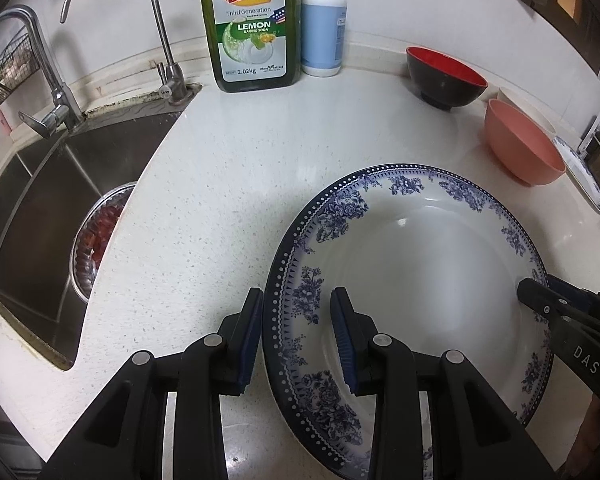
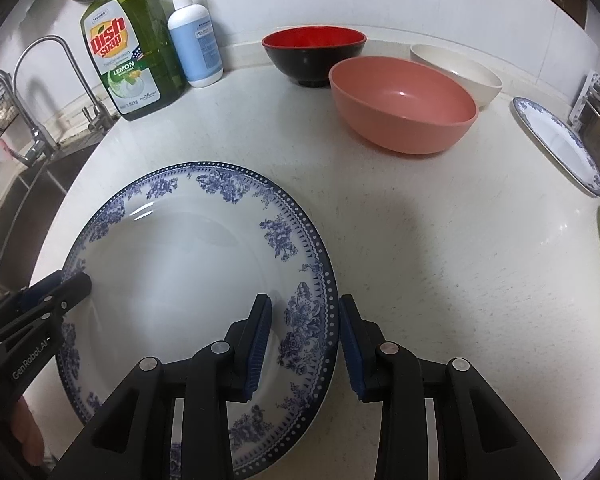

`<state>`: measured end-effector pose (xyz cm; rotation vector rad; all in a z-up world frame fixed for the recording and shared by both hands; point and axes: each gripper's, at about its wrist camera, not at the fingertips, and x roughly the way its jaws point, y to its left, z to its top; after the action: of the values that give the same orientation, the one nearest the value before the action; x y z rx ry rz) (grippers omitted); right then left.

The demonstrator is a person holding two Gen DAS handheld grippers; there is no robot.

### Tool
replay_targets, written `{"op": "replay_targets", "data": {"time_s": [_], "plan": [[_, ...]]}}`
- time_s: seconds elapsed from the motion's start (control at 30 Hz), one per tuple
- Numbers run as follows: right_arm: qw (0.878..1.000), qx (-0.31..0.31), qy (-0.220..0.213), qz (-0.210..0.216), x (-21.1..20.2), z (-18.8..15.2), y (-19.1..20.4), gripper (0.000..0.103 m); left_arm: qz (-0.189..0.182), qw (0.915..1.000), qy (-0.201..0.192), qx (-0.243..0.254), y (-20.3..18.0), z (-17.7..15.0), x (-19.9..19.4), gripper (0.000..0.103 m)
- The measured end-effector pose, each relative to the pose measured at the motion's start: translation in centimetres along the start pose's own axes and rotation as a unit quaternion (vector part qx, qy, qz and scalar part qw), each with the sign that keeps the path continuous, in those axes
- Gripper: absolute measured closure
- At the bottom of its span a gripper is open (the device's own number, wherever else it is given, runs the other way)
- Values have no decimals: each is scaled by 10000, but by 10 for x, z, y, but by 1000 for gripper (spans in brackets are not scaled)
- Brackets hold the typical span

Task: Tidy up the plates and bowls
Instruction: 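Lift the blue-and-white plate with both tools and carry it toward the sink, then lower the plate onto the counter and open both tools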

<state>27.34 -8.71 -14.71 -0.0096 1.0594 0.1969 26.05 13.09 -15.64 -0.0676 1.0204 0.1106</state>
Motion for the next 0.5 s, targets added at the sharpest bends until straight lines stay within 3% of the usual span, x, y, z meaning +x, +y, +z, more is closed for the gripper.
{"op": "replay_targets", "data": {"time_s": [0.5], "plan": [[10000, 6, 43, -31, 4, -1, 2, 67, -22, 10000, 82, -30, 2, -3, 5, 68]]}}
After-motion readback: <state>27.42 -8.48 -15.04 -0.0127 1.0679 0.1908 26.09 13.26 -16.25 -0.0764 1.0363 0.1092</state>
